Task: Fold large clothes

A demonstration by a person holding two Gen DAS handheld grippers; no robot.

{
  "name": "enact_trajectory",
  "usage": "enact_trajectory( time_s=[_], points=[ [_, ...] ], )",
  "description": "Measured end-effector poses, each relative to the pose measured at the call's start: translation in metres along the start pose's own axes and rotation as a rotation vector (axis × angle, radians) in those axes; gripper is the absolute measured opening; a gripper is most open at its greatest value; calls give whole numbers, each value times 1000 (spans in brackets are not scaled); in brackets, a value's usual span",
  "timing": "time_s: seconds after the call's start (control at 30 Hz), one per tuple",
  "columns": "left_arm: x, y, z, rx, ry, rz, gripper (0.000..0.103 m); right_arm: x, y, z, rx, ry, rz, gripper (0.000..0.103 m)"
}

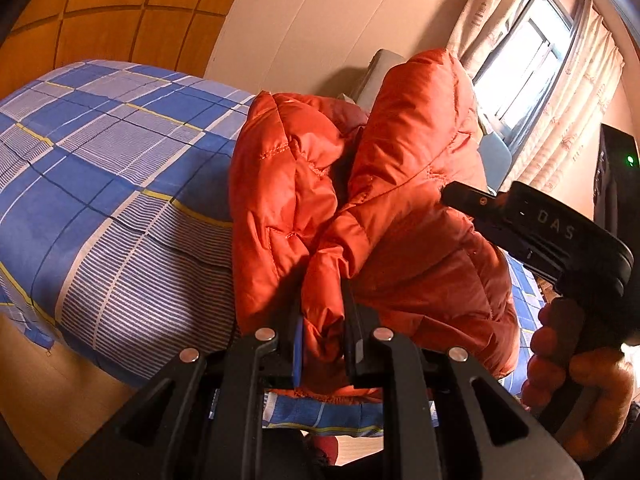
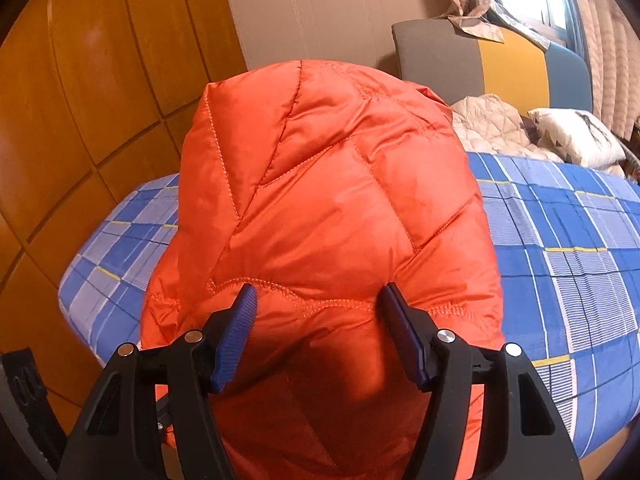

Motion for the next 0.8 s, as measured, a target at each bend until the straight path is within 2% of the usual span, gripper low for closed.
enact_trajectory(
  time_s=[0.1, 0.27, 0.33, 0.4, 0.5, 0.6, 0.73, 0.8],
  points=[
    [1, 0, -1, -2, -3, 4, 14, 1, 1, 4, 4, 9, -3, 65],
    [2, 4, 3, -13, 4, -4, 15, 13, 9, 32, 42, 80, -86, 66],
    [3, 9, 6, 2, 15, -33, 15, 13, 10, 34, 47, 85, -89, 66],
    [4, 10, 6, 1, 20, -30, 15, 11, 8, 27, 11, 86, -60, 66],
    [2, 5, 2, -10, 21, -3, 18, 6, -4, 6, -89, 74, 31, 75],
    [0, 1, -2, -31, 22, 21, 21, 6, -23, -17, -95, 19, 79, 84],
    [-3, -2, -5, -56, 21, 41, 28, 16, -59, -29, -83, 7, 155, 93],
    [-5, 1, -6, -71, 24, 40, 38, 27, -82, -26, -99, 26, 217, 93]
  ],
)
Point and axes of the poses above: each gripper's, at about its wrist camera, not at the fingertips, and z roughly the way its jaws point, y to its left, x to its underside, the point moved 6 cm from there along z, roughly the way its jaws point, and after that the axes turned 4 degrees about z, right-handed, at the moved point
